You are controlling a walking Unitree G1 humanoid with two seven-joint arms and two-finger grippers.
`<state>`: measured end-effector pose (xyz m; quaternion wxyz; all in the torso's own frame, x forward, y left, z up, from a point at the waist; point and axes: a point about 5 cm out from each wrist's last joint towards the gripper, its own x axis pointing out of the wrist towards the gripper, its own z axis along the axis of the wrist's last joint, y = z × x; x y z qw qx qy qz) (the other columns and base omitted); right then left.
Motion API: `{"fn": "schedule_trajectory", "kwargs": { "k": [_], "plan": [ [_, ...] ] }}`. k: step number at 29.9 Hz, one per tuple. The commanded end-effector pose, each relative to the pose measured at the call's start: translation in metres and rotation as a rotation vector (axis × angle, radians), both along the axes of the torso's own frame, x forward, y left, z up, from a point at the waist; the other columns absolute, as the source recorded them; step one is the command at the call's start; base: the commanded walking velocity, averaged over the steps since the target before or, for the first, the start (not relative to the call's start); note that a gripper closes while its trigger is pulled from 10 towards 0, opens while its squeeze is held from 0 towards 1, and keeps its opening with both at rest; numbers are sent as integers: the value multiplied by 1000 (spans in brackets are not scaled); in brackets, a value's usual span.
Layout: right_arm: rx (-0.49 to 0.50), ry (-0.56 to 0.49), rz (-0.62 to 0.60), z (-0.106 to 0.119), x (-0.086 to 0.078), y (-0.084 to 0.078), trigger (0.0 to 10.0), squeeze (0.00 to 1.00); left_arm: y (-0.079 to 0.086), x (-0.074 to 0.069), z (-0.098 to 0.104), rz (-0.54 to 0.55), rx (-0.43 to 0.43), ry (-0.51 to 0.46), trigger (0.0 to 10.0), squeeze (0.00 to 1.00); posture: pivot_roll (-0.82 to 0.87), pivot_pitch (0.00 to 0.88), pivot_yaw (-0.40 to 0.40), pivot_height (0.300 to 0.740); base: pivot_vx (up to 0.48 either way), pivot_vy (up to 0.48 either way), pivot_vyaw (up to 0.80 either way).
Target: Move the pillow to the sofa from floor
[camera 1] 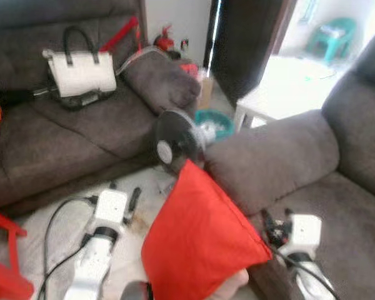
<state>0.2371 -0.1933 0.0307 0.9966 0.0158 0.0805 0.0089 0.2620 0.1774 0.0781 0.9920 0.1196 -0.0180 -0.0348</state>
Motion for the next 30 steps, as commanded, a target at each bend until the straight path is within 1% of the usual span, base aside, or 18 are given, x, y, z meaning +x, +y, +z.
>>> {"fn": "schedule_trajectory", "kwargs": {
  "k": [1, 4, 10, 14, 17, 21, 28, 30],
  "plan": [
    [-12, 27, -33, -5, -5, -11, 10000, 0, -10, 1, -1, -35, -9, 10, 10000, 0, 118, 0, -48, 632, 0, 0, 0],
    [-27, 74, -27, -13, -6, -11, 10000, 0, -11, 0, -11, -61, 3, 65, 10000, 0, 116, 0, -48, 632, 0, 0, 0],
    [-16, 114, -39, -22, -8, -11, 10000, 0, -9, -3, -16, -48, -6, 85, 10000, 0, 118, 0, -48, 632, 0, 0, 0],
    [8, 141, -51, -28, -5, -11, 10000, 0, -5, -5, -19, -25, -11, 97, 10000, 0, 121, 0, -50, 632, 0, 0, 0],
    [17, 131, -53, -28, -2, -10, 10000, 0, -3, -5, -19, -14, -13, 92, 10000, 0, 124, 0, -52, 632, 0, 0, 0],
    [45, 83, -58, -21, 4, -8, 10000, 0, -4, -3, -15, -11, -22, 65, 10000, 0, 124, 1, -55, 632, 0, 0, 0],
    [40, 86, -51, -22, 4, -7, 10000, 0, -3, -2, -14, -7, -21, 59, 10000, 0, 119, 3, -52, 632, 0, 0, 0],
    [39, 87, -50, -22, 4, -7, 10000, 0, -3, -2, -14, -7, -21, 59, 10000, 0, 118, 3, -53, 622, 0, 0, 0]
  ]
}}
